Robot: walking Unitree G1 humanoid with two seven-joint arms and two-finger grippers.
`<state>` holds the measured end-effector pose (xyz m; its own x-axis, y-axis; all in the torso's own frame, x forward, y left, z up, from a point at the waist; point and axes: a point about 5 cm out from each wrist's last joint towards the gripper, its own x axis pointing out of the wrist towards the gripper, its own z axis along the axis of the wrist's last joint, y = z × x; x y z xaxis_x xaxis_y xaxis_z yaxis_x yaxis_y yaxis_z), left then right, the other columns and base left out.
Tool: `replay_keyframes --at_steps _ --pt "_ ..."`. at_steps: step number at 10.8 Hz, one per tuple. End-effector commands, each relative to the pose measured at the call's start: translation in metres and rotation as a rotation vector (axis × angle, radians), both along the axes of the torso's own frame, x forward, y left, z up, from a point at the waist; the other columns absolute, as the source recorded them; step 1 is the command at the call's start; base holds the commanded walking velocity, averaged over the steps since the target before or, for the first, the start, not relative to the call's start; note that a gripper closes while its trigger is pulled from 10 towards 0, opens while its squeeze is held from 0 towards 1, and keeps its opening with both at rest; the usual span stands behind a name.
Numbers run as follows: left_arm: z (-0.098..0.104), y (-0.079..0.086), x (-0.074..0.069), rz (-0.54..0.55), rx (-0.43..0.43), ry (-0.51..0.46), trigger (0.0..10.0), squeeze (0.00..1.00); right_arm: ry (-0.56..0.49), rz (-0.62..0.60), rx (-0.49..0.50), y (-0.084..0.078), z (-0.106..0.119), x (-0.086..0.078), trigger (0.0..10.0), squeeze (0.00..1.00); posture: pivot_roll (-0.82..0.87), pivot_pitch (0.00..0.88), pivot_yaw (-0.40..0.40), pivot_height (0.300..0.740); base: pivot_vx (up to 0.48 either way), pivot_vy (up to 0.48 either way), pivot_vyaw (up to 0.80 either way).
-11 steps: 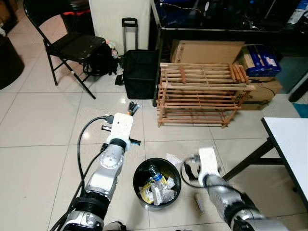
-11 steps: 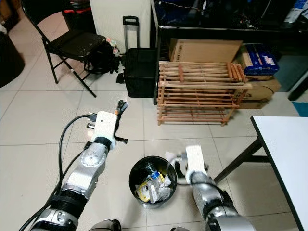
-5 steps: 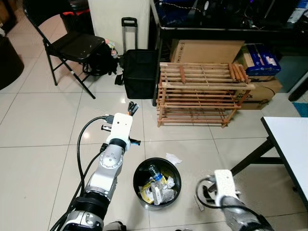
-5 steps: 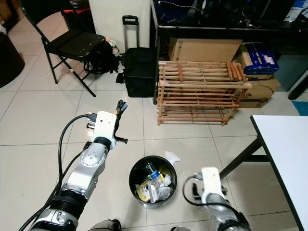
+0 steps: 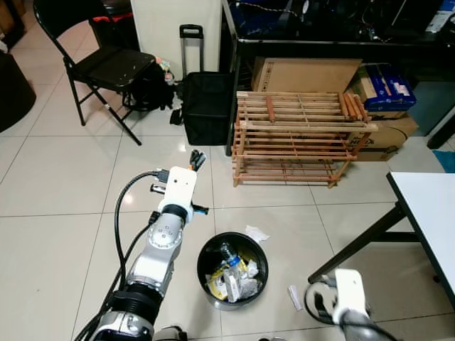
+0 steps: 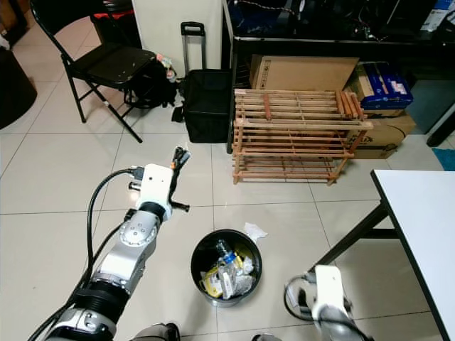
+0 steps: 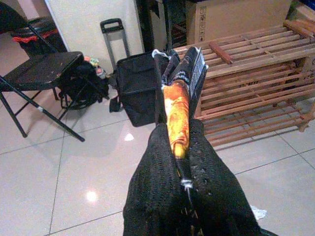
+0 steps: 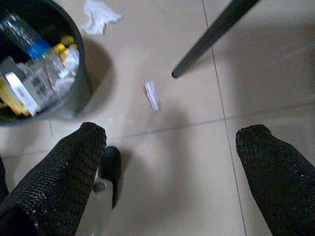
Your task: Picking trash to rubbish bin
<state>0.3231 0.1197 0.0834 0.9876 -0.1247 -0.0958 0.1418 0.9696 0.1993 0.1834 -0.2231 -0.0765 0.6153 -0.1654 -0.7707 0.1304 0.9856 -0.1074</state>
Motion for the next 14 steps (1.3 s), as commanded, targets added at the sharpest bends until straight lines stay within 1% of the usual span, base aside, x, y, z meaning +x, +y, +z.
replay_keyframes --at_steps 1,3,5,7,9,11,12,14 --pt "0.004 -0.002 0.001 -0.016 -0.005 -0.018 10.0 0.00 0.021 -0.043 -0.015 -0.011 -0.003 -0.012 10.0 0.00 0.03 0.096 -0.042 0.740 0.000 0.000 0.00" --pt "0.004 -0.002 0.001 -0.020 -0.004 -0.019 10.0 0.00 0.036 -0.068 -0.015 -0.016 -0.006 -0.021 10.0 0.00 0.02 0.097 -0.038 0.740 0.000 0.000 0.00" --pt "0.005 -0.002 0.001 -0.024 -0.002 -0.019 10.0 0.00 0.034 -0.075 -0.004 -0.015 -0.007 -0.024 10.0 0.00 0.02 0.095 -0.036 0.740 0.000 0.000 0.00" --pt "0.004 0.000 0.000 -0.025 -0.001 -0.018 10.0 0.00 0.052 -0.117 -0.015 -0.023 -0.009 -0.036 10.0 0.00 0.02 0.097 -0.033 0.740 0.000 0.000 0.00" --pt "0.003 -0.002 0.000 -0.030 -0.003 -0.014 10.0 0.00 0.051 -0.120 -0.001 -0.021 -0.010 -0.037 10.0 0.00 0.02 0.097 -0.032 0.740 0.000 0.000 0.00" --pt "-0.007 0.002 0.006 -0.033 0.024 0.029 10.0 0.00 0.044 -0.121 0.011 -0.015 -0.011 -0.034 10.0 0.00 0.00 0.095 -0.027 0.740 0.000 0.000 0.00" --pt "-0.011 -0.004 0.014 -0.066 0.049 0.066 10.0 0.00 0.040 -0.126 0.015 -0.014 -0.011 -0.034 10.0 0.00 -0.01 0.093 -0.025 0.740 0.000 0.000 0.00" --pt "-0.015 -0.013 0.018 -0.113 0.073 0.111 10.0 0.00 0.038 -0.132 0.016 -0.015 -0.011 -0.034 10.0 0.00 -0.03 0.093 -0.025 0.740 0.000 0.000 0.00"
